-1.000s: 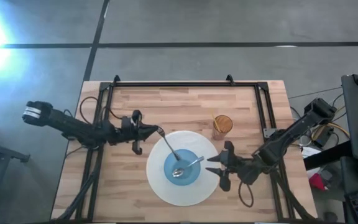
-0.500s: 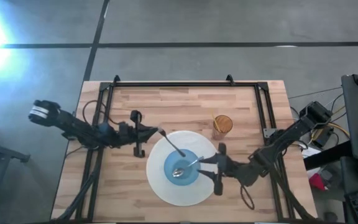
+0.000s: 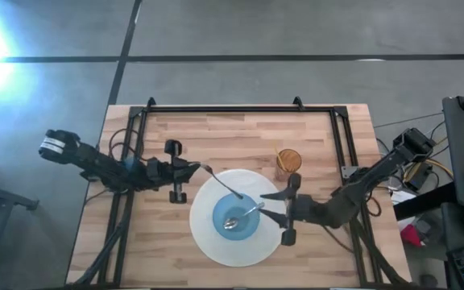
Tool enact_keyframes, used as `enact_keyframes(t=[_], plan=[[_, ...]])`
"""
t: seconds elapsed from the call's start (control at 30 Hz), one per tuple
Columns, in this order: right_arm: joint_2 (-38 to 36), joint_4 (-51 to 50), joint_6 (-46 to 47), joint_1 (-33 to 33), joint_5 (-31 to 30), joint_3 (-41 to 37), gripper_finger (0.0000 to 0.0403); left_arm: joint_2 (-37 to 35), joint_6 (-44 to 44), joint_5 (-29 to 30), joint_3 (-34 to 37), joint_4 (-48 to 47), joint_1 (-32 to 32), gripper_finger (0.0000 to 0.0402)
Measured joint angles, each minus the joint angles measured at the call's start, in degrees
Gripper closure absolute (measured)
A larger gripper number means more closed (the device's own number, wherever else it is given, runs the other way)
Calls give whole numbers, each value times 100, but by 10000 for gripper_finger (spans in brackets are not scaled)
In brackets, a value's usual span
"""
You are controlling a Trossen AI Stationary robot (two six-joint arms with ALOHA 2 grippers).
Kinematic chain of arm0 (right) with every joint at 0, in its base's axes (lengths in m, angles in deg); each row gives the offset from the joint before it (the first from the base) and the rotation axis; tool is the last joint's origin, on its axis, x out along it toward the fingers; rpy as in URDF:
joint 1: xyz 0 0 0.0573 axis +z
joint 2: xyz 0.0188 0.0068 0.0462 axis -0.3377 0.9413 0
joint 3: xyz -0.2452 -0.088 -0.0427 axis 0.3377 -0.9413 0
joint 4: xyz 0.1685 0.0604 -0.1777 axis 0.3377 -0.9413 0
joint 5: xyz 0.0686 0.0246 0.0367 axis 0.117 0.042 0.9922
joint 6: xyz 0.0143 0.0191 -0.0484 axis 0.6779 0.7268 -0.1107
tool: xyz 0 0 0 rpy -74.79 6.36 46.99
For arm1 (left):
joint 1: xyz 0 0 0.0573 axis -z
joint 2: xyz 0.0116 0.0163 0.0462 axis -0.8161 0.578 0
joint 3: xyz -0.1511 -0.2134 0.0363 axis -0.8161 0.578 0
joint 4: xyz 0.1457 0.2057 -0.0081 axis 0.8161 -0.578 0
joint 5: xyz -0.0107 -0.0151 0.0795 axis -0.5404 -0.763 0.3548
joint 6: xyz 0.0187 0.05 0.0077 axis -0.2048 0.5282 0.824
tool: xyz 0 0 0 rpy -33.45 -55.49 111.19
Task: Pick & Place Utensil
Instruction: Put the silver fork into the blue bowl on the white mat
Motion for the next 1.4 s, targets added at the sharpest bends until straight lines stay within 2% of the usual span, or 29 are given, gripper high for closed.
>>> enact_keyframes(t=[0.1, 0.23, 0.4, 0.57, 0.8, 0.93, 1.13, 1.4], plan=[[-60, 479, -480, 4, 123, 0, 236, 0, 314, -12, -267, 38, 0, 401], [-1, 1215, -1414, -20, 612, 0, 236, 2, 781, -59, -679, 42, 0, 401], [132, 1357, -2096, -139, 1186, -29, 238, 9, 1181, -252, -1010, 42, -4, 401], [230, 1602, -2398, -212, 1328, -309, 251, 9, 1188, -543, -1139, 42, -4, 401], [-77, 3030, -2685, -232, 1328, -1354, 273, 13, 1140, -566, -1080, 35, -4, 401], [-241, 3764, -2324, -344, 1407, -1891, 277, 13, 1132, -710, -1082, 37, -4, 401], [44, 4290, -1729, -541, 1903, -2149, 258, 13, 1223, -726, -1122, 74, -23, 401], [884, 5027, -2253, -918, 1935, -1695, 200, 13, 1304, -852, -1320, 111, -111, 401]])
